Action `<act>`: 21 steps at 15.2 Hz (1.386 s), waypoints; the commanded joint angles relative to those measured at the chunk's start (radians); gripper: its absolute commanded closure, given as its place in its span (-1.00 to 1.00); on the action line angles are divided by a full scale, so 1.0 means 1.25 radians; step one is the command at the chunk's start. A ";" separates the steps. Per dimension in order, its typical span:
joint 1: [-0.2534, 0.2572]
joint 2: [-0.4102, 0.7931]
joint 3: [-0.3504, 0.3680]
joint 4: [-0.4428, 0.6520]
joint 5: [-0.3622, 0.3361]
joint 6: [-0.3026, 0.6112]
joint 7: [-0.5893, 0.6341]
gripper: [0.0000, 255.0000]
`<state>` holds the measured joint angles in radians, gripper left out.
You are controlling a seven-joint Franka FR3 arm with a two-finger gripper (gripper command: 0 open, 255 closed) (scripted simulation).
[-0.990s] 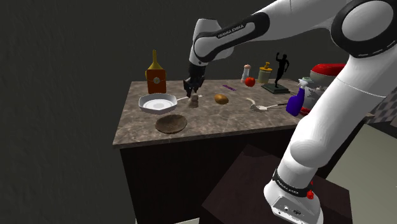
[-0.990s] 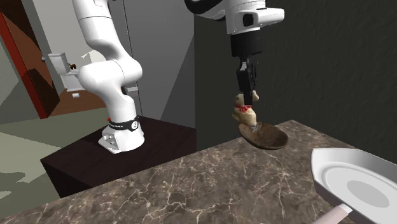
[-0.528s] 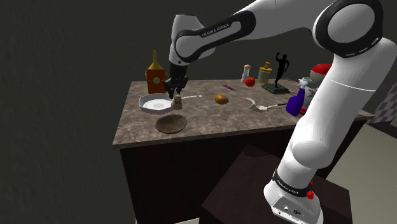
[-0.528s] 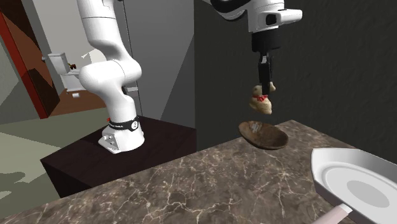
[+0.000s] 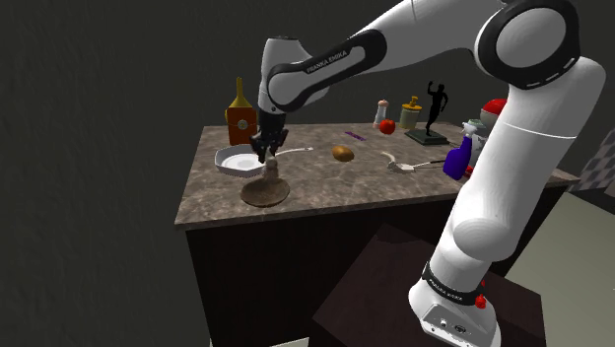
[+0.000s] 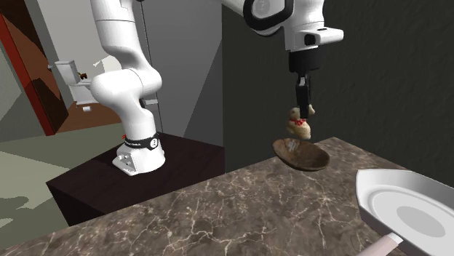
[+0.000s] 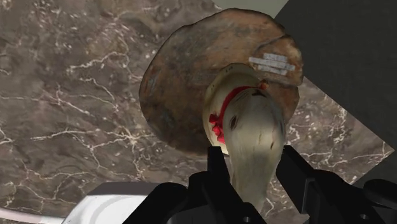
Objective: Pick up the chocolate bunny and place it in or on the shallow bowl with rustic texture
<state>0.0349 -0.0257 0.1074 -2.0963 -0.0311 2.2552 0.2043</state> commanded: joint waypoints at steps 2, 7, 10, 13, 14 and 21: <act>0.000 0.012 0.000 -0.021 -0.003 0.033 0.003 1.00; 0.000 0.035 0.001 -0.050 -0.008 0.086 0.008 1.00; 0.000 0.049 0.000 -0.063 -0.011 0.112 0.011 1.00; 0.000 0.049 0.000 -0.063 -0.011 0.112 0.011 1.00; 0.000 0.049 0.000 -0.063 -0.011 0.112 0.011 1.00; 0.000 0.049 0.000 -0.063 -0.011 0.112 0.011 -1.00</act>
<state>0.0354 0.0354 0.1078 -2.1753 -0.0454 2.3955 0.2176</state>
